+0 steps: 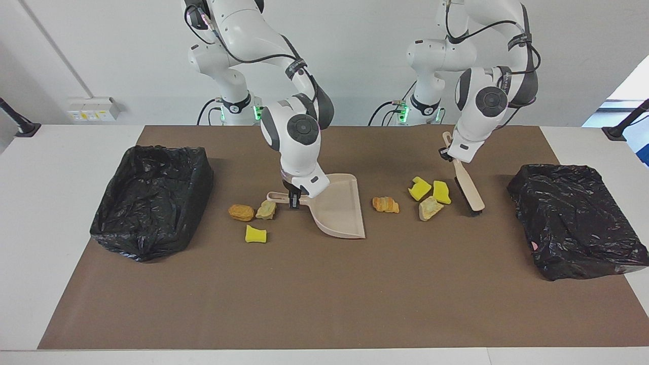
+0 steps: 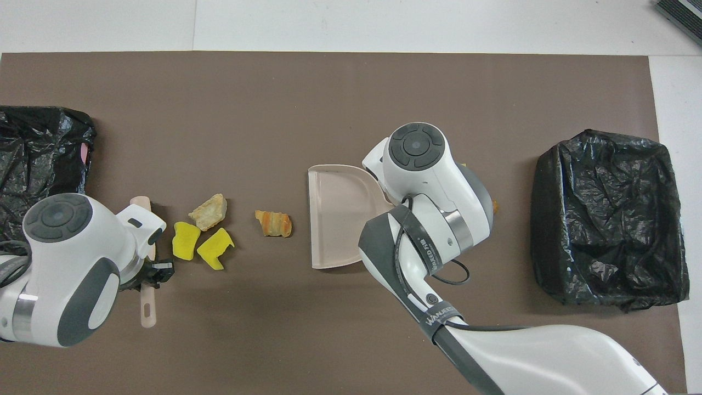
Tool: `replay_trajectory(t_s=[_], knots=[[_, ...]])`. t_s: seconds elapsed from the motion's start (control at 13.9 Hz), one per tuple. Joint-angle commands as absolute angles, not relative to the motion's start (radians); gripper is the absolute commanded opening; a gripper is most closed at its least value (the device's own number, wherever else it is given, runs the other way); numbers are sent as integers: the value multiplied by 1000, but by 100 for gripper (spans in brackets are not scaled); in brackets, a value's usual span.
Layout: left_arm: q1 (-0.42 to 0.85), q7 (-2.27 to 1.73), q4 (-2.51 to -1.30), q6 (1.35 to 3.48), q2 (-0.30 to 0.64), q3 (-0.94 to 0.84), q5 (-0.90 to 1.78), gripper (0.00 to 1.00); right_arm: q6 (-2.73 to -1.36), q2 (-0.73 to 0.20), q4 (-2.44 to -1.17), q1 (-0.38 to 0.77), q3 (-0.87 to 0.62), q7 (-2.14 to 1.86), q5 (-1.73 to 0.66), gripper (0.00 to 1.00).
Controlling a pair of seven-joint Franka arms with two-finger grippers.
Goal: Sweep and dump trash in bin
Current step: 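Sweep the debris with the brush in the left gripper toward the dustpan, then sweep the debris into the dustpan with the left gripper's brush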
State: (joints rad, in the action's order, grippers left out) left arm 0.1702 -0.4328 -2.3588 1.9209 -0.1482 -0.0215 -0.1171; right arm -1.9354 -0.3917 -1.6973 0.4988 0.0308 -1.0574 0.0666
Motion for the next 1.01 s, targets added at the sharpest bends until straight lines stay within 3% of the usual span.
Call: replay_trajectory(t_s=[0.0,0.5,0.72,0.94], knots=[[222,-477,-2416,2017,-170,-23,-46,0,-1954,-360,-1729,492,28,-1083,80,0],[411,-460,-2401,2150,-127,-23,196,0,-1954,-360,-1730,492,28,-1081,80,0],[474,-456,-2307,2181,-13,-28,274,0,-1954,-360,-1730,492,28,-1077,78,0],[553,-404,-2278,2187,-3,-32,352,0,-1953,-360,-1730,492,28,-1077,78,0]])
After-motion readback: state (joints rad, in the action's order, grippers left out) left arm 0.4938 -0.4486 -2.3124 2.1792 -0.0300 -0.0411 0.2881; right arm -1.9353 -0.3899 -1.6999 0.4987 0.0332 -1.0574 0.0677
